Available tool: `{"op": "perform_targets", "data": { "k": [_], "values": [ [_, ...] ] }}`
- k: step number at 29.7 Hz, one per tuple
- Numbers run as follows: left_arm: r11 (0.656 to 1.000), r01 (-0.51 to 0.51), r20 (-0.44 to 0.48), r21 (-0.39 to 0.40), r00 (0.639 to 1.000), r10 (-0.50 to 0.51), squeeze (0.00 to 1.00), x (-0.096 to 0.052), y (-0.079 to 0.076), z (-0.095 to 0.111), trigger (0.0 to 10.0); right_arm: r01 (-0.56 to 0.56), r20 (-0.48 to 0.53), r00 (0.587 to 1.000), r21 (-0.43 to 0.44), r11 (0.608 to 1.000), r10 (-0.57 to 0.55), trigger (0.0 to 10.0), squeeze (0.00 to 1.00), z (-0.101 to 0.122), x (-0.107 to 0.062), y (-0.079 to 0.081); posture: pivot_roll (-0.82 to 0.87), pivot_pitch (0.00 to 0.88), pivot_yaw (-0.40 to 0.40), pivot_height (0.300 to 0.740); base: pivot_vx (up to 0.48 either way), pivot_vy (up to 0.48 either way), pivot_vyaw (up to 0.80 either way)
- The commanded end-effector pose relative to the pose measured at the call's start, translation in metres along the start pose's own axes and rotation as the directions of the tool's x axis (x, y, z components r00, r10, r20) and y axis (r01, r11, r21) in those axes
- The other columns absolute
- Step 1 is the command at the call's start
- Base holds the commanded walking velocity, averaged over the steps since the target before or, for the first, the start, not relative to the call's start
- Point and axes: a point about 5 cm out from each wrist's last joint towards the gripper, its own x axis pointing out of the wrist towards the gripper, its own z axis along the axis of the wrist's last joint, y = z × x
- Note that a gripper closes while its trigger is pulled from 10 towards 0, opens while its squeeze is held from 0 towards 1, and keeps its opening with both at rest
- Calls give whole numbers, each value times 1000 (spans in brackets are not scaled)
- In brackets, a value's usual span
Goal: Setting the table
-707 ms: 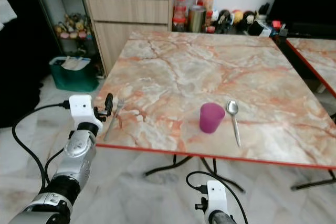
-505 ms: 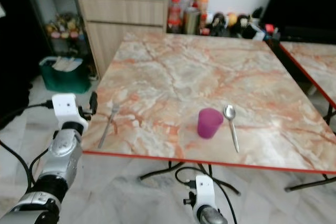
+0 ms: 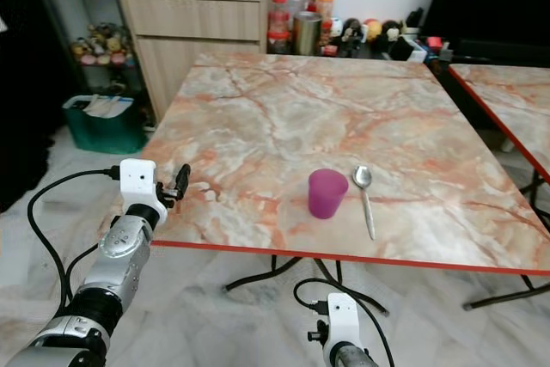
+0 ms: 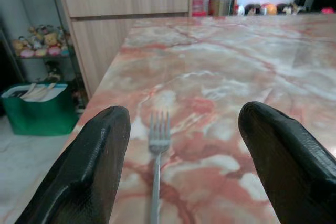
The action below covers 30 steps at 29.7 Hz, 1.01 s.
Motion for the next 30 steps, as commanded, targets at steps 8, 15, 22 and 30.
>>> {"op": "perform_targets", "data": {
  "k": [8, 15, 22, 30],
  "values": [
    [998, 42, -58, 39, 998, -40, 1000, 16, -9, 7, 10000, 14, 10, 1000, 1, 1000, -14, 10000, 0, 3, 0, -4, 20, 0, -35, 740, 0, 0, 0],
    [1000, -3, -95, 27, 995, 6, 0, 22, -4, 8, 10000, 16, 9, 1000, 0, 1000, -16, 10000, 0, 3, 0, -5, 14, 0, -31, 740, 0, 0, 0],
    [998, -28, -124, 49, 992, 34, 0, 28, 4, 12, 10000, 17, 11, 1000, -1, 1000, -17, 10000, 0, 4, 0, -6, 6, 0, -27, 740, 0, 0, 0],
    [998, -17, -181, 68, 983, 29, 0, 29, 8, 8, 10000, 16, 12, 1000, -5, 1000, -16, 10000, 0, 4, 0, -6, 4, 0, -29, 740, 0, 0, 0]
  ]
}}
